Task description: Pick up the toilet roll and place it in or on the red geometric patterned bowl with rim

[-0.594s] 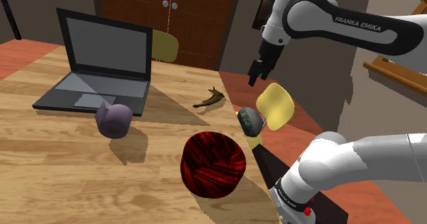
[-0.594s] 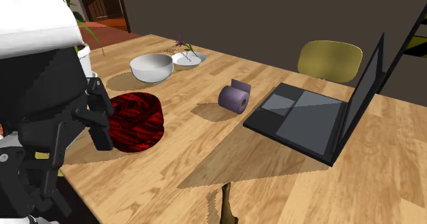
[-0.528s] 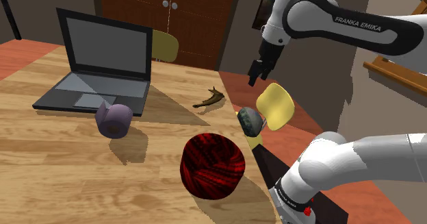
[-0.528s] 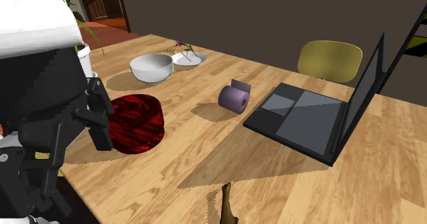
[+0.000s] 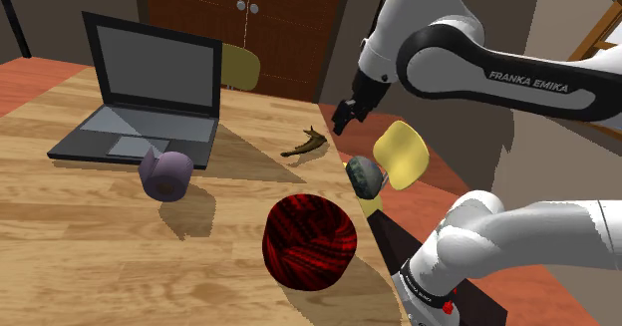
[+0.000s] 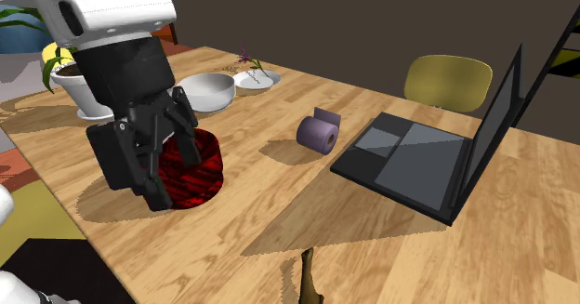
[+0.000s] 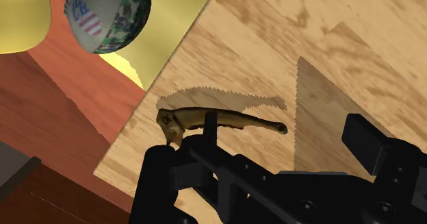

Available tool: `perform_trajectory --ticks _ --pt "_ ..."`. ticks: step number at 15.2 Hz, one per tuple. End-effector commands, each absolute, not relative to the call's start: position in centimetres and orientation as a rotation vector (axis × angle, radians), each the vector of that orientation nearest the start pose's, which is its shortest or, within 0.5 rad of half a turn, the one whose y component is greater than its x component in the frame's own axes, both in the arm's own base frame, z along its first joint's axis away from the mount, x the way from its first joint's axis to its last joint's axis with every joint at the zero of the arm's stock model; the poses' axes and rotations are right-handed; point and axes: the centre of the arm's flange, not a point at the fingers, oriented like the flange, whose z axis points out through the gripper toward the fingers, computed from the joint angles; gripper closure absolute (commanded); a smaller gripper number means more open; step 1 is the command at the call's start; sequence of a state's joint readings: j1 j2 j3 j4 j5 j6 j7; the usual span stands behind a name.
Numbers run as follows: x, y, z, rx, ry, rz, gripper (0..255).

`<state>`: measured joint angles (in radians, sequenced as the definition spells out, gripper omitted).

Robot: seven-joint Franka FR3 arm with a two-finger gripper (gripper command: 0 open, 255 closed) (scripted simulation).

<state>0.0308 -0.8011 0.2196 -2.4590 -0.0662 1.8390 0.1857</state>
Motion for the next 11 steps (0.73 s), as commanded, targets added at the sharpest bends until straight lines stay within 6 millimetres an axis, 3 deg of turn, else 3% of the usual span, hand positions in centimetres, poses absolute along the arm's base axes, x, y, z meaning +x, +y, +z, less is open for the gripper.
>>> perform_trajectory --ticks 1,11 --pt "31.6 12.2 55.8 -3.327 -0.044 -0.444 0" --pt "31.2 26.5 50.5 -3.372 -0.069 -0.944 0"
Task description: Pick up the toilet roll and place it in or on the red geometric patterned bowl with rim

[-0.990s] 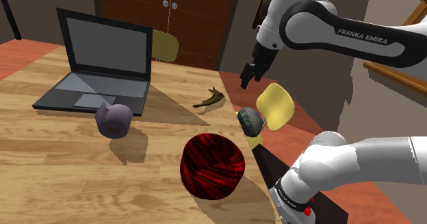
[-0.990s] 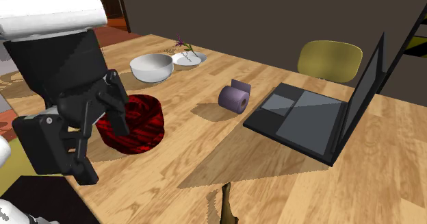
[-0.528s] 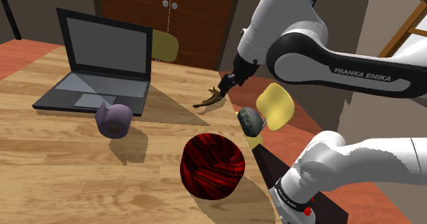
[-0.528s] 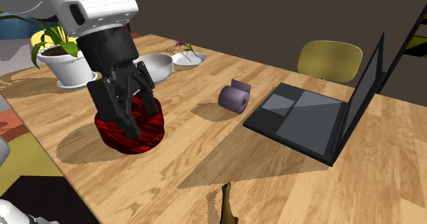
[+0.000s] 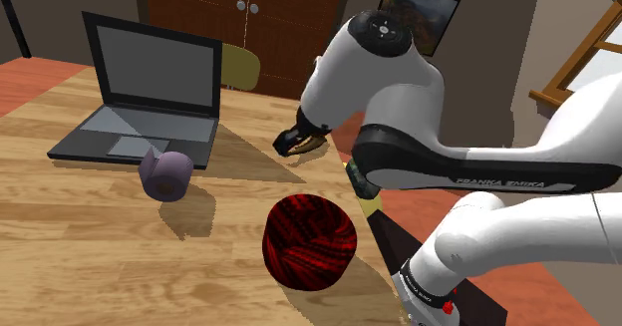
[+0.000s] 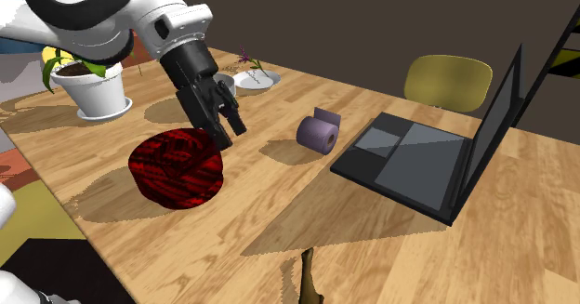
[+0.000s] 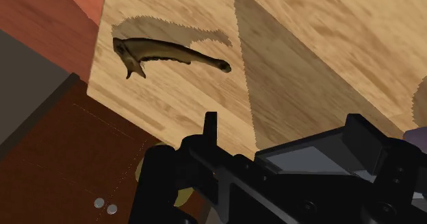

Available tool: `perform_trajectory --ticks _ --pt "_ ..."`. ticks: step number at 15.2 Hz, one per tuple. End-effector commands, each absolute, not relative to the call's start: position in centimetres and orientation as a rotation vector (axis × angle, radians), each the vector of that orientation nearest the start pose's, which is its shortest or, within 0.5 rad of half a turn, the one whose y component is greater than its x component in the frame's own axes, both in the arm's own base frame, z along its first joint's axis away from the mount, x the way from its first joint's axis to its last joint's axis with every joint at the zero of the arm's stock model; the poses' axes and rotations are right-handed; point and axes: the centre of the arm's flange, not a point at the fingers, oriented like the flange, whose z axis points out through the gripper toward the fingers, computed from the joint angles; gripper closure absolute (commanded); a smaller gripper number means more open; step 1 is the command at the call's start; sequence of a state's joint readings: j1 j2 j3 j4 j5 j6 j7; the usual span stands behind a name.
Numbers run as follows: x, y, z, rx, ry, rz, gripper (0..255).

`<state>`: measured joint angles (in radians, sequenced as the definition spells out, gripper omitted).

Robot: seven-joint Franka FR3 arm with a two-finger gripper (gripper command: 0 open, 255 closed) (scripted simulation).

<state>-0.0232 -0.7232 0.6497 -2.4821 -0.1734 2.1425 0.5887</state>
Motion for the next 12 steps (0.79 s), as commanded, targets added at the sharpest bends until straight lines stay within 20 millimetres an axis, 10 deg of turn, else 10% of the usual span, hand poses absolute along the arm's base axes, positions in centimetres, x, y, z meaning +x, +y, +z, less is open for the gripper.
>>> perform_trajectory --ticks 1,12 --pt "31.3 27.9 49.8 -3.372 -0.071 -0.996 0" --pt "32.8 42.3 41.6 -3.307 -0.099 -1.582 0"
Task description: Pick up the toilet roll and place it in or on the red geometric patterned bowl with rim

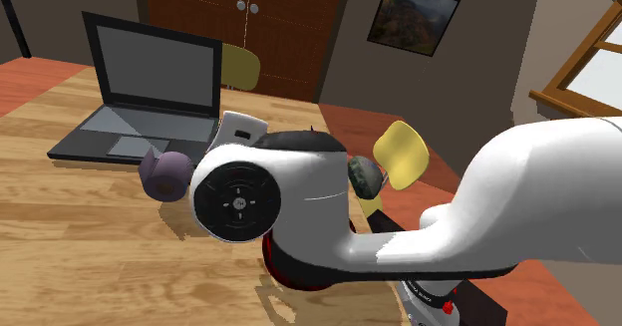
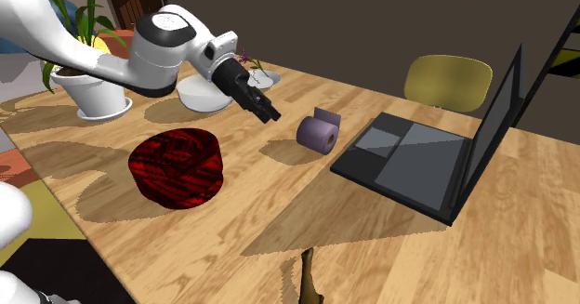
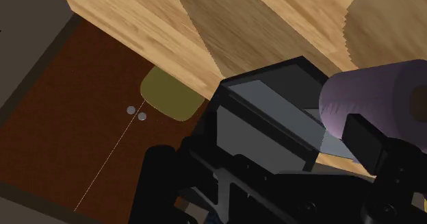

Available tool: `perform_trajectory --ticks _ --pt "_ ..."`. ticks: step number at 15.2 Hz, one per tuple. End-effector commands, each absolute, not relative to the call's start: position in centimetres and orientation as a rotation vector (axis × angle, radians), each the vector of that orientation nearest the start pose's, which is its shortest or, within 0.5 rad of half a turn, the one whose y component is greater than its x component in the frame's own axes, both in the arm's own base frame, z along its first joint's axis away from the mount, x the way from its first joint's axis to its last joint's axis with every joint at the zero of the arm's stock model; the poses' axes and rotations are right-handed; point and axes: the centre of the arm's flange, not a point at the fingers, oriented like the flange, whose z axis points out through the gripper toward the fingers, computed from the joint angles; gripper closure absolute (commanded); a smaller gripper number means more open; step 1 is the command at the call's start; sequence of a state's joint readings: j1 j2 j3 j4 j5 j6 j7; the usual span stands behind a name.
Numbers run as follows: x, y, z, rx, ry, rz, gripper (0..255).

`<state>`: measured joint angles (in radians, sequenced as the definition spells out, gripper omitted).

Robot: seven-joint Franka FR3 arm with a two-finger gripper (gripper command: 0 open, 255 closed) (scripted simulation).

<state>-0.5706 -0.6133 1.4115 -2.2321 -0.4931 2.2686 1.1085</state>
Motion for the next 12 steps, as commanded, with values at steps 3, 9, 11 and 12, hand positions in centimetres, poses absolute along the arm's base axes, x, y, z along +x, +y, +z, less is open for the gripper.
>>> perform_trajectory --ticks 3,9,11,12 --pt "33.6 46.0 39.1 2.272 0.074 1.214 0" --pt "35.8 53.1 33.7 2.091 0.081 1.373 0" --pt "36.7 55.3 31.9 2.028 0.083 1.422 0" --pt "36.8 55.6 31.7 2.02 0.083 1.428 0"
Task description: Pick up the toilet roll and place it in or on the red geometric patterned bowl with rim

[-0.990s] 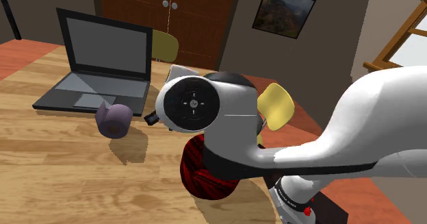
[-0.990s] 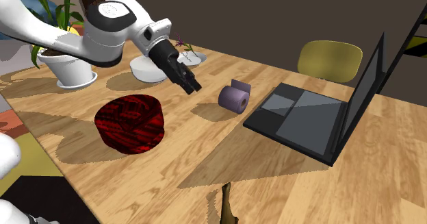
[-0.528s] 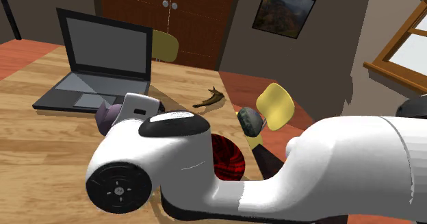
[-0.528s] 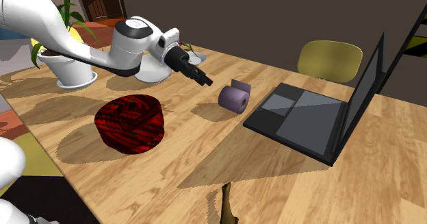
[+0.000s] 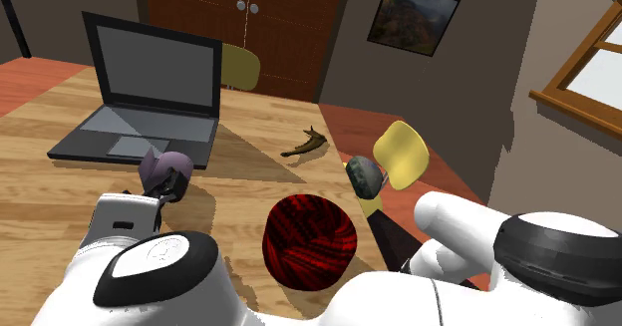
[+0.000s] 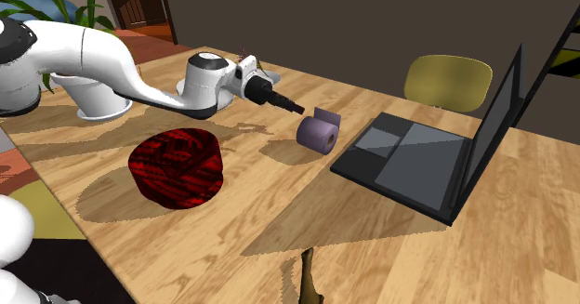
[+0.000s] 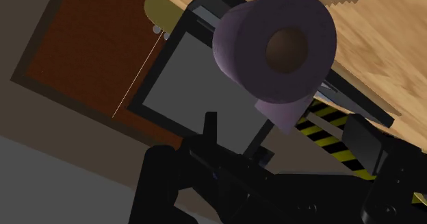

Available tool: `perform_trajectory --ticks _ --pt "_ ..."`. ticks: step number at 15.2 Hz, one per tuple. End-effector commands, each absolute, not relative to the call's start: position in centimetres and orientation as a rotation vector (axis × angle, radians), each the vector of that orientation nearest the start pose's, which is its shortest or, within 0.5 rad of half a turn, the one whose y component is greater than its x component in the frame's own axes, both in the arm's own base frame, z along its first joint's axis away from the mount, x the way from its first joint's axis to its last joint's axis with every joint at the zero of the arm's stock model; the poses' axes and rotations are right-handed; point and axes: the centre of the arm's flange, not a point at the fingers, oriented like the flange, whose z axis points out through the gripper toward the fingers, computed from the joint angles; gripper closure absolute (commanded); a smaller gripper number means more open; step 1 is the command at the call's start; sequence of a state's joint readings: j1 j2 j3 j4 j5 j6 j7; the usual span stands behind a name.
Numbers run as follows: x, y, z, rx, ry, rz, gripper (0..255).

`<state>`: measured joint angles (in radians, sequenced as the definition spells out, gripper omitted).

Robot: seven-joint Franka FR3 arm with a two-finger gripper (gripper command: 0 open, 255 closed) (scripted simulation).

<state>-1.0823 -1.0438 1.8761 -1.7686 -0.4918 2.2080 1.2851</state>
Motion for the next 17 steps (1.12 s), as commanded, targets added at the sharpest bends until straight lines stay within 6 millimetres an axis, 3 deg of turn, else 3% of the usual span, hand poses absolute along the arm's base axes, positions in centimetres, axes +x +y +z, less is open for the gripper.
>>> perform_trajectory --ticks 1,7,15,16,17 --pt "37.3 55.4 31.6 2.02 0.083 1.428 0" --pt "40.3 53.7 30.9 2.02 0.083 1.428 0" --pt "40.3 53.7 30.9 2.02 0.083 1.428 0" --pt "40.3 53.7 30.9 2.02 0.083 1.428 255" --pt "40.3 53.7 30.9 2.02 0.083 1.428 255"
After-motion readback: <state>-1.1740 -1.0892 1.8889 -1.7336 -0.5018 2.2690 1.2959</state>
